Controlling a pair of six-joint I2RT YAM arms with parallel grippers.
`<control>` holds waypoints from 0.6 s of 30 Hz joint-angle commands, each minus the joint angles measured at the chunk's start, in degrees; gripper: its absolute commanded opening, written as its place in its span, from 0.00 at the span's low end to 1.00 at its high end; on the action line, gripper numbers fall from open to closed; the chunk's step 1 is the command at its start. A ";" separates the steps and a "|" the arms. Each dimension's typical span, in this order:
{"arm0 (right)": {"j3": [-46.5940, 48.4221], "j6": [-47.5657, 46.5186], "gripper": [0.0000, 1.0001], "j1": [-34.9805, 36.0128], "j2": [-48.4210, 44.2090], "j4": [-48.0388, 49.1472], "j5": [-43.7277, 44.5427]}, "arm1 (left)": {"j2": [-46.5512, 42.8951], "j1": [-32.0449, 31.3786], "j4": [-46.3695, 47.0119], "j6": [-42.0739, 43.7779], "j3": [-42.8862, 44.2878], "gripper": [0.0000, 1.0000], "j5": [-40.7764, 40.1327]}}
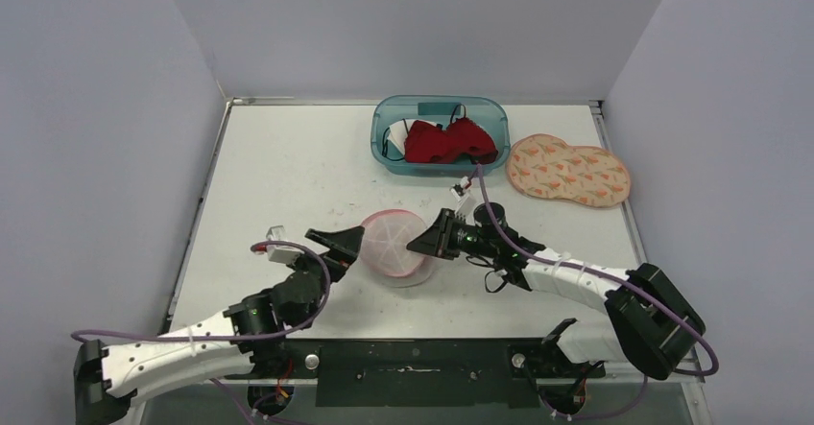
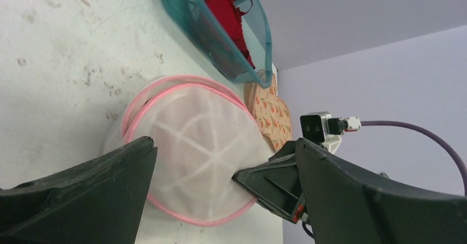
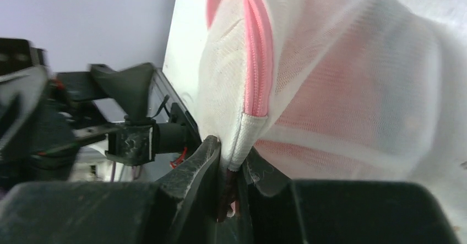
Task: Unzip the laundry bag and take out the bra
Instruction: Adjust the laundry bag at the center of the board.
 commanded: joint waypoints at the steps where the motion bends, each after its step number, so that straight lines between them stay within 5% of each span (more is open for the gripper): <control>1: 7.77 -15.88 0.05 -1.93 -2.79 -11.22 -8.37 | -7.02 1.14 -27.84 12.68 11.76 0.96 2.56; 10: 17.12 -23.14 0.05 1.52 -0.44 -11.97 -19.87 | -15.78 1.84 -26.56 30.27 15.68 1.00 6.12; 18: 3.73 -20.46 0.05 -6.09 0.13 -4.08 -20.07 | -16.12 2.26 -22.06 31.54 10.97 1.00 14.02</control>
